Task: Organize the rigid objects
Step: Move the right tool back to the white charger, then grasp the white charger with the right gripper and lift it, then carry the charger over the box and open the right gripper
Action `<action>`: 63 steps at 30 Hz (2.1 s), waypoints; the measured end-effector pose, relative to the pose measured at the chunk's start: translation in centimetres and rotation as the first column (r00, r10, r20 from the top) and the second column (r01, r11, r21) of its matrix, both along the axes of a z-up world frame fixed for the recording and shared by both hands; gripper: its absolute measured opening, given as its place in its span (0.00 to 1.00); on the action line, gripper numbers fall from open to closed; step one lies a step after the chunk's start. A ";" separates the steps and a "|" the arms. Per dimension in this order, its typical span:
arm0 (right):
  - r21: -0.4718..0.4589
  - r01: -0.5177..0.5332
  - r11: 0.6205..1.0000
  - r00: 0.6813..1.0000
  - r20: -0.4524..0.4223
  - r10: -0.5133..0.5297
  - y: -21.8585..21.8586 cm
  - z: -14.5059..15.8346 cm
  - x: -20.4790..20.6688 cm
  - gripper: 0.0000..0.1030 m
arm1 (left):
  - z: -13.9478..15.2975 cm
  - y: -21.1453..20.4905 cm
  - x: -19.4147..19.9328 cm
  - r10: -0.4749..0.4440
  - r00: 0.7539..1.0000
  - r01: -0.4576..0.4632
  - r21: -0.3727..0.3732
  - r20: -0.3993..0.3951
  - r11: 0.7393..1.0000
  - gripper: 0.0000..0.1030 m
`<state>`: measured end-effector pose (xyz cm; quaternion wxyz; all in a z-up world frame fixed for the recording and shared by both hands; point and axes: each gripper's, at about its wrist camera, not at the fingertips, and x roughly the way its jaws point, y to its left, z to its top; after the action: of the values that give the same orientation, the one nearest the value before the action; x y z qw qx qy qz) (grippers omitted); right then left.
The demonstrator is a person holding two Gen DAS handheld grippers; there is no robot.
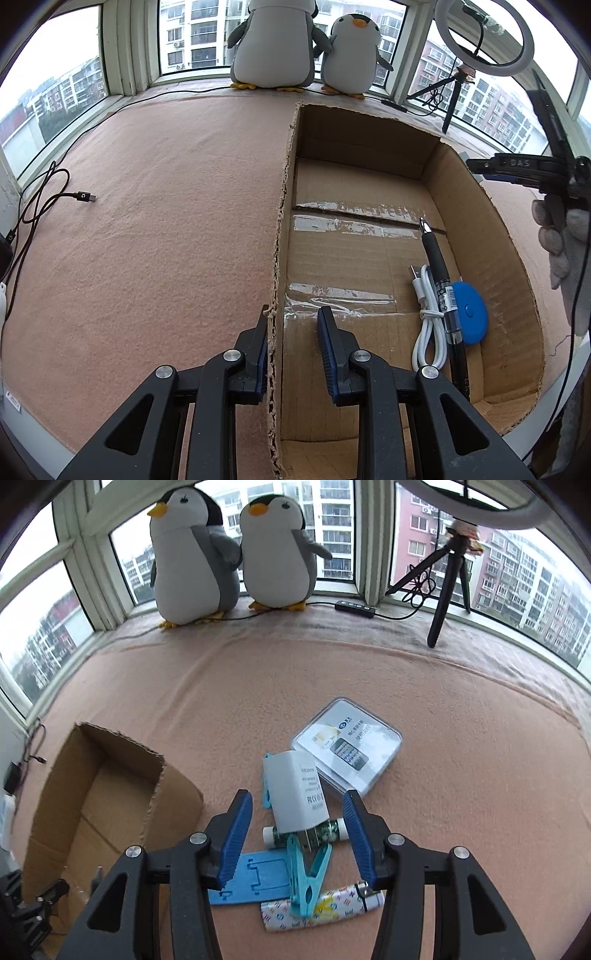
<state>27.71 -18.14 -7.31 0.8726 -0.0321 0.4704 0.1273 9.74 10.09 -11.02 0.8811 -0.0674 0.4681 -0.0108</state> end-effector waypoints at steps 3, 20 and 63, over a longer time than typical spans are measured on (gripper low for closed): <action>-0.023 0.000 1.000 1.000 -0.012 0.000 0.3 -0.5 0.7 0.45 | 0.0 0.0 0.1 0.000 1.000 0.000 -0.003 0.000 1.000 0.24; -0.014 -0.009 1.000 0.998 -0.065 0.008 0.2 -0.7 2.2 0.26 | 0.1 0.1 0.2 0.004 1.000 -0.004 -0.011 0.001 1.000 0.24; 0.400 -0.178 0.899 0.963 -0.116 0.242 5.4 2.6 -8.0 0.20 | 0.1 0.2 0.6 0.003 1.000 -0.003 -0.022 0.003 1.000 0.24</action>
<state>19.66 -12.74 -4.69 0.8016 0.1003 0.4993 0.3131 10.37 10.31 -10.88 0.8811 -0.0777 0.4663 -0.0145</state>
